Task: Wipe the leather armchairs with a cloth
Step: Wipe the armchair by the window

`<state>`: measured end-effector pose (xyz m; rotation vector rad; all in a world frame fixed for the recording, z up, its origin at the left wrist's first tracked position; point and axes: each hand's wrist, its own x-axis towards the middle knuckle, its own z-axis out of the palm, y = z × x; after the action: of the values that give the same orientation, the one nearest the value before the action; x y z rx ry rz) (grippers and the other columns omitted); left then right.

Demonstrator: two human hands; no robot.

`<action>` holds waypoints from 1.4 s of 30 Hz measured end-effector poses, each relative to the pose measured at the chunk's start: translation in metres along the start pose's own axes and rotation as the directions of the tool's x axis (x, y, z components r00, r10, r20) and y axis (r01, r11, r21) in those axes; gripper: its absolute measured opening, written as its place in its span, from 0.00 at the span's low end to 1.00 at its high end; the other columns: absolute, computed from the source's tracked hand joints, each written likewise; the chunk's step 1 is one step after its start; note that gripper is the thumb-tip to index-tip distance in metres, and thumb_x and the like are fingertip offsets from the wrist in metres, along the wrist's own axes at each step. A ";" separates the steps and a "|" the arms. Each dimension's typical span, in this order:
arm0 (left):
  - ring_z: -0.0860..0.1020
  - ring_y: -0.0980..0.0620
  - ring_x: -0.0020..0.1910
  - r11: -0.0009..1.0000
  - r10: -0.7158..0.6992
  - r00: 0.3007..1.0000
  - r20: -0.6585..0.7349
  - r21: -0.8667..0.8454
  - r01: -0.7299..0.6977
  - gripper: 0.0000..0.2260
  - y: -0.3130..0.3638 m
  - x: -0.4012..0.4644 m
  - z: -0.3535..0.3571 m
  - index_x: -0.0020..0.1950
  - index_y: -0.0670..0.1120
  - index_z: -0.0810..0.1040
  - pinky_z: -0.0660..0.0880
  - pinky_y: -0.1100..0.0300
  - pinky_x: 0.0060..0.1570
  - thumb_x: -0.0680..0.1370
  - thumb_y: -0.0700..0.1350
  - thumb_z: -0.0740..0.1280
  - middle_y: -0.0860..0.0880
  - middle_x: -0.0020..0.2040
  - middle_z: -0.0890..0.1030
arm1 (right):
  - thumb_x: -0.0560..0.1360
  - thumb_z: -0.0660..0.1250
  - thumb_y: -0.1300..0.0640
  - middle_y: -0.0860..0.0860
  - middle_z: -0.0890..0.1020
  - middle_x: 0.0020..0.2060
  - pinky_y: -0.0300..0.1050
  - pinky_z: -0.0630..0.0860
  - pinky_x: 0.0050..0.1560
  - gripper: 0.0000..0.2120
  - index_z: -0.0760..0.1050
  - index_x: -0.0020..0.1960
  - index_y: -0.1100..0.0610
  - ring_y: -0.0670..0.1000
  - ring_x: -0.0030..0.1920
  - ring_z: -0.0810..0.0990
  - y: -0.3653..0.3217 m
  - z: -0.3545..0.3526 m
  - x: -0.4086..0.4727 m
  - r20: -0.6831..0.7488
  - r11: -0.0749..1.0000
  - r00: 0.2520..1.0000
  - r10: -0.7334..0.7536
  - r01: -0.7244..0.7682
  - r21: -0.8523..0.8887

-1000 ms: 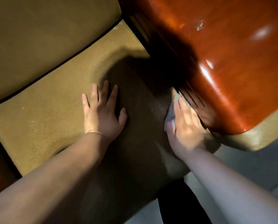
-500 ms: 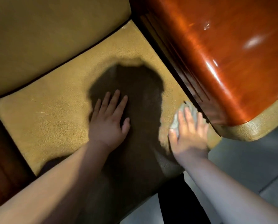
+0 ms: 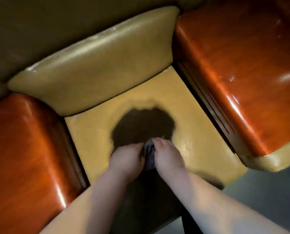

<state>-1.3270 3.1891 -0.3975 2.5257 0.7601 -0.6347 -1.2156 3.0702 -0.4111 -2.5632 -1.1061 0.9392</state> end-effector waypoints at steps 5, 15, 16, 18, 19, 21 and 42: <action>0.79 0.45 0.66 0.986 -0.161 0.985 -0.064 -0.044 0.158 0.23 -0.043 -0.061 -0.096 0.79 0.55 0.71 0.79 0.49 0.62 0.83 0.55 0.61 0.50 0.70 0.80 | 0.86 0.52 0.57 0.61 0.61 0.81 0.53 0.51 0.81 0.23 0.65 0.79 0.63 0.61 0.82 0.54 -0.063 -0.034 -0.010 0.266 0.989 0.961 -0.073 0.104 -0.105; 0.69 0.46 0.78 0.958 -0.184 0.980 -0.079 0.210 0.196 0.25 -0.142 -0.084 -0.019 0.78 0.52 0.72 0.56 0.48 0.81 0.83 0.58 0.59 0.49 0.75 0.75 | 0.82 0.56 0.36 0.51 0.42 0.84 0.60 0.45 0.82 0.36 0.46 0.85 0.45 0.64 0.82 0.37 -0.053 0.066 0.032 0.191 0.933 0.981 -0.033 0.099 -0.346; 0.68 0.46 0.79 0.951 -0.168 0.981 -0.093 0.246 0.186 0.25 -0.145 -0.084 -0.008 0.77 0.53 0.73 0.52 0.46 0.81 0.82 0.59 0.58 0.49 0.76 0.76 | 0.82 0.56 0.36 0.52 0.42 0.84 0.61 0.41 0.81 0.36 0.47 0.84 0.44 0.65 0.82 0.37 -0.048 0.075 0.034 0.132 0.922 0.988 -0.074 0.118 -0.369; 0.70 0.45 0.78 0.945 -0.160 0.972 -0.173 0.257 0.201 0.27 -0.148 -0.082 0.003 0.74 0.53 0.77 0.54 0.45 0.80 0.80 0.62 0.56 0.49 0.73 0.78 | 0.83 0.56 0.38 0.55 0.48 0.84 0.62 0.42 0.81 0.31 0.54 0.83 0.42 0.67 0.82 0.41 -0.043 0.087 0.040 -0.012 0.927 0.987 -0.160 0.146 -0.345; 0.72 0.45 0.76 0.948 -0.162 0.963 -0.214 0.237 0.213 0.28 -0.150 -0.080 0.004 0.72 0.52 0.79 0.57 0.45 0.80 0.80 0.63 0.55 0.48 0.71 0.80 | 0.84 0.57 0.40 0.56 0.53 0.83 0.62 0.46 0.80 0.27 0.60 0.81 0.41 0.67 0.81 0.46 -0.043 0.090 0.045 -0.072 0.940 0.982 -0.174 0.144 -0.308; 0.74 0.45 0.74 0.959 -0.142 0.956 -0.256 0.205 0.197 0.28 -0.152 -0.082 0.001 0.71 0.51 0.80 0.60 0.45 0.79 0.80 0.63 0.54 0.48 0.69 0.81 | 0.84 0.59 0.44 0.55 0.64 0.80 0.61 0.57 0.77 0.19 0.72 0.75 0.42 0.67 0.78 0.58 -0.052 0.087 0.055 -0.153 0.970 0.977 -0.149 0.114 -0.216; 0.81 0.54 0.64 0.929 -0.370 0.823 -0.432 -0.173 0.327 0.19 -0.206 -0.326 -0.293 0.72 0.57 0.78 0.77 0.54 0.65 0.84 0.58 0.61 0.57 0.67 0.82 | 0.84 0.55 0.40 0.45 0.82 0.50 0.48 0.79 0.55 0.18 0.80 0.58 0.47 0.49 0.52 0.79 -0.304 -0.184 -0.103 -0.192 0.940 0.931 -0.312 0.273 -0.205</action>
<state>-1.6052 3.3654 -0.0420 2.4914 1.4098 -0.0883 -1.3319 3.2226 -0.0949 -2.4575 -1.5056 0.4896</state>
